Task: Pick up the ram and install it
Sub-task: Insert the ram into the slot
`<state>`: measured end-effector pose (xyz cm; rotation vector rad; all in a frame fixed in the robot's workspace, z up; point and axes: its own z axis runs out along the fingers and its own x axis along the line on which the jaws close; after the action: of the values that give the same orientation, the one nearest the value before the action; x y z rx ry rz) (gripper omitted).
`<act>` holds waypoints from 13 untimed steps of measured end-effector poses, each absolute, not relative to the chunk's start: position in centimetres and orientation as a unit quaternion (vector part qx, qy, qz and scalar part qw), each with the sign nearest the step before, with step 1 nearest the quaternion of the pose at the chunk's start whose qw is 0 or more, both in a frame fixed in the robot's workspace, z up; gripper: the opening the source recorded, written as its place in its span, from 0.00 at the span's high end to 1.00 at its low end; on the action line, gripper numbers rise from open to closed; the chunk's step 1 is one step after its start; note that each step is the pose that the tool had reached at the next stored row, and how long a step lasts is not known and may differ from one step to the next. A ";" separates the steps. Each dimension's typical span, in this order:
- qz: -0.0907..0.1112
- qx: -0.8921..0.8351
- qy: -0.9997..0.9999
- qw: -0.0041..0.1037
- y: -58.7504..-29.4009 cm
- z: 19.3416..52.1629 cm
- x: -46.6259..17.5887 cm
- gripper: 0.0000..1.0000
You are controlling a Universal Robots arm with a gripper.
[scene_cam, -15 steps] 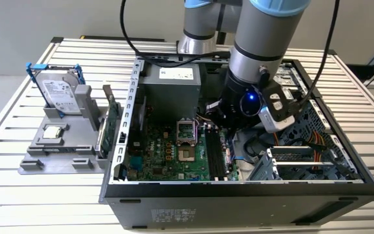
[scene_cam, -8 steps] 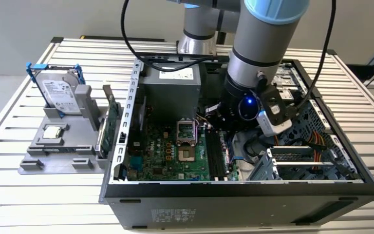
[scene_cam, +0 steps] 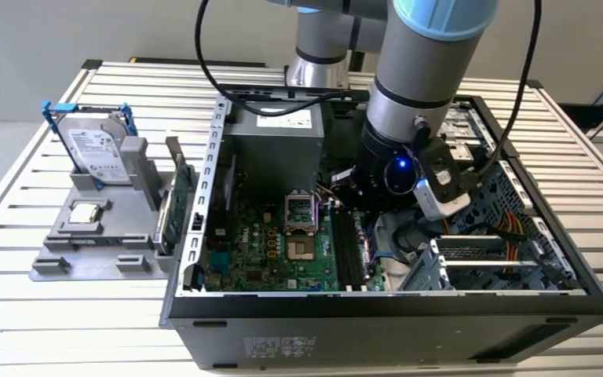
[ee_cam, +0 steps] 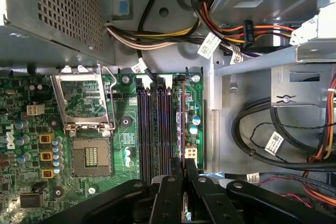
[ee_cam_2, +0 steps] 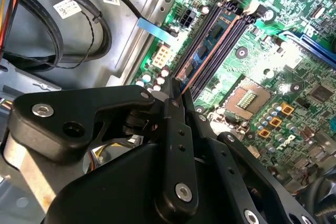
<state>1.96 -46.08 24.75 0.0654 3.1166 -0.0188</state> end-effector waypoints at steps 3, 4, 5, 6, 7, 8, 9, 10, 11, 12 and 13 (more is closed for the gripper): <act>-0.006 0.019 1.000 0.012 -46.1 24.6 2.0 1.00; -0.006 0.018 1.000 0.012 -46.1 24.5 2.0 1.00; -0.006 0.017 1.000 0.012 -46.1 24.4 2.0 1.00; -0.006 0.016 1.000 0.012 -46.1 24.4 2.0 1.00; -0.006 0.013 1.000 0.012 -46.1 24.1 2.0 1.00; -0.006 0.012 1.000 0.012 -46.1 24.0 2.0 1.00; -0.006 0.012 1.000 0.012 -46.1 23.9 2.0 1.00; -0.006 0.011 1.000 0.012 -46.1 23.8 2.0 1.00; -0.006 0.011 1.000 0.012 -46.1 23.7 2.0 1.00; -0.006 0.010 1.000 0.012 -46.1 23.6 2.0 1.00; -0.006 0.009 1.000 0.012 -46.1 23.5 2.0 1.00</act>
<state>1.96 -46.11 23.50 0.0295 3.1172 -0.0183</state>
